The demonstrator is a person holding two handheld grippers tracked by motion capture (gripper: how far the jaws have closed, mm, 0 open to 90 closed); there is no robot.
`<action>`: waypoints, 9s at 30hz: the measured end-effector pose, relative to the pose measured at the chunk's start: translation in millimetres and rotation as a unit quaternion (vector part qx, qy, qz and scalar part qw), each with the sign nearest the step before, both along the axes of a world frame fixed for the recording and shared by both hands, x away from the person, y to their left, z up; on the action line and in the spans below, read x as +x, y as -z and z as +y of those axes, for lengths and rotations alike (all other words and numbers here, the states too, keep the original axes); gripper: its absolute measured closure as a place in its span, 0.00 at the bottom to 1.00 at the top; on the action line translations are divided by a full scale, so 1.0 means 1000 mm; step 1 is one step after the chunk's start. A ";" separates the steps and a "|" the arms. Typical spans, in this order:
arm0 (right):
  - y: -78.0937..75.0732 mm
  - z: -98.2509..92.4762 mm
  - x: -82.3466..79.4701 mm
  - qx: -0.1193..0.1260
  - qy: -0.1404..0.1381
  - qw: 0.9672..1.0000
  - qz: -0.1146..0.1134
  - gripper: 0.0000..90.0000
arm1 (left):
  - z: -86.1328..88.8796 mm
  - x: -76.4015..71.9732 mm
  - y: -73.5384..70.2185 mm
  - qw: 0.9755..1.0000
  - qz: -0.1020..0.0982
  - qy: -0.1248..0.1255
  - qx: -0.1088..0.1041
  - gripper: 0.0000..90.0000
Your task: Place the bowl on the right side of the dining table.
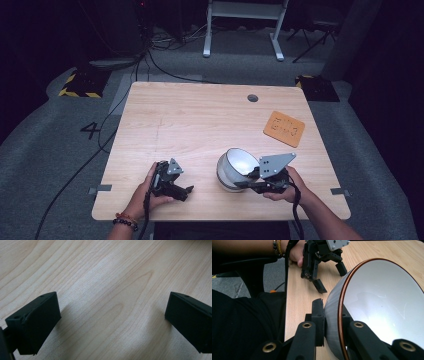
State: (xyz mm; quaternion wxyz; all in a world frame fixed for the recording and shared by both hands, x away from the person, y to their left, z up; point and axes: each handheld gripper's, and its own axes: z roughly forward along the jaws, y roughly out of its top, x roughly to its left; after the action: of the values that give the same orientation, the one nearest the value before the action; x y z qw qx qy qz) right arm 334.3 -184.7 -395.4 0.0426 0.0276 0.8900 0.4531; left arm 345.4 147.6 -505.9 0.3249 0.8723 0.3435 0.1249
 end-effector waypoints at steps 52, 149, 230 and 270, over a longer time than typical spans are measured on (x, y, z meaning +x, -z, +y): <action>-0.024 -0.084 0.024 0.015 0.160 0.985 -0.060 0.91 | 0.000 0.000 0.000 1.000 0.001 0.000 -0.001 0.00; 0.050 -0.120 0.187 -0.102 0.384 0.918 -0.013 0.91 | 0.000 0.000 0.000 1.000 0.002 0.000 -0.002 0.00; 0.050 -0.129 0.185 -0.036 0.389 0.920 0.022 0.60 | 0.000 0.000 0.000 1.000 0.000 0.000 0.000 0.00; 0.027 -0.113 0.152 -0.024 0.369 0.929 0.008 0.25 | 0.000 0.000 0.000 1.000 0.001 0.000 0.000 0.00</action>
State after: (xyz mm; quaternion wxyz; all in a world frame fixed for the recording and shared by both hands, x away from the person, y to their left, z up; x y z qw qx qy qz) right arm 485.8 -297.8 -422.0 0.2000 0.3564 0.8283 0.3833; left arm 345.4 147.5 -505.8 0.3247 0.8723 0.3440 0.1237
